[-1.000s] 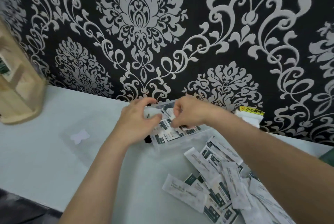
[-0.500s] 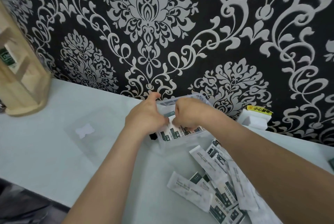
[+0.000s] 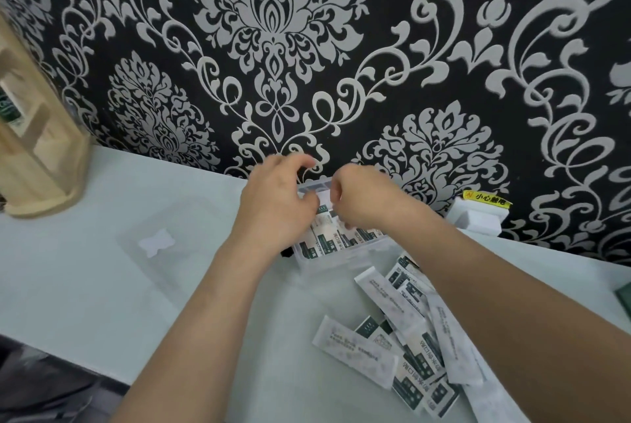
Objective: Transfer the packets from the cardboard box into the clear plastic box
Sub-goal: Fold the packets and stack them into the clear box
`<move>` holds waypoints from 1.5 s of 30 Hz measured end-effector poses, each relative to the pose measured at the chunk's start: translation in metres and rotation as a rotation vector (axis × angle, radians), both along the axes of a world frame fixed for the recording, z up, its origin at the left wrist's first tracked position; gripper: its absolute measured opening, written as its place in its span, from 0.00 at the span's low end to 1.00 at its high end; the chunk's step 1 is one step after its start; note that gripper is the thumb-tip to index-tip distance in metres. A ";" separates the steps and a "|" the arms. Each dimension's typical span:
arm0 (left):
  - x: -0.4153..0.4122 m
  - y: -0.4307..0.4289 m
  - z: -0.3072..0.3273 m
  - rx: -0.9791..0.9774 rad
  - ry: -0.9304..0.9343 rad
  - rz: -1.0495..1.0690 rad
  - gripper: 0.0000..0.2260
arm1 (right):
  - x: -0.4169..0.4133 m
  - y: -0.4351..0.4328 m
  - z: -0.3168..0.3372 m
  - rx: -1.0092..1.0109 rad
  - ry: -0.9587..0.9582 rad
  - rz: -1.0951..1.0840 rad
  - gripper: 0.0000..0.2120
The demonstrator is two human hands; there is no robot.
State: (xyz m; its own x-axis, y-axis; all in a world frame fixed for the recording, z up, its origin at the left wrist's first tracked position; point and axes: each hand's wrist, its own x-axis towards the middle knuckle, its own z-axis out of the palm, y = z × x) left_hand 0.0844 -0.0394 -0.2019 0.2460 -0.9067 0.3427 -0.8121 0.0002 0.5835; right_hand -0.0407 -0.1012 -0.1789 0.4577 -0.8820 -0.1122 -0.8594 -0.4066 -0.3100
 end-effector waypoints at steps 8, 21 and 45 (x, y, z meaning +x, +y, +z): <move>-0.062 0.045 0.026 0.184 -0.038 -0.573 0.06 | -0.097 0.040 0.031 0.101 -0.240 -0.028 0.05; -0.090 0.053 -0.020 0.717 -0.651 -0.761 0.47 | -0.169 0.106 -0.046 0.103 0.100 -0.066 0.37; -0.184 0.044 -0.039 0.371 -0.331 -0.494 0.30 | -0.235 0.076 -0.055 0.426 -1.403 -0.480 0.11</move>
State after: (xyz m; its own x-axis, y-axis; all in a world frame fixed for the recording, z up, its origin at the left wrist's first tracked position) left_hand -0.0994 0.0051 -0.2410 -0.2890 -0.9570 -0.0251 -0.9033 0.2639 0.3383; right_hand -0.2759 -0.0249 -0.2340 0.0988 -0.9876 -0.1222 0.1931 0.1395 -0.9712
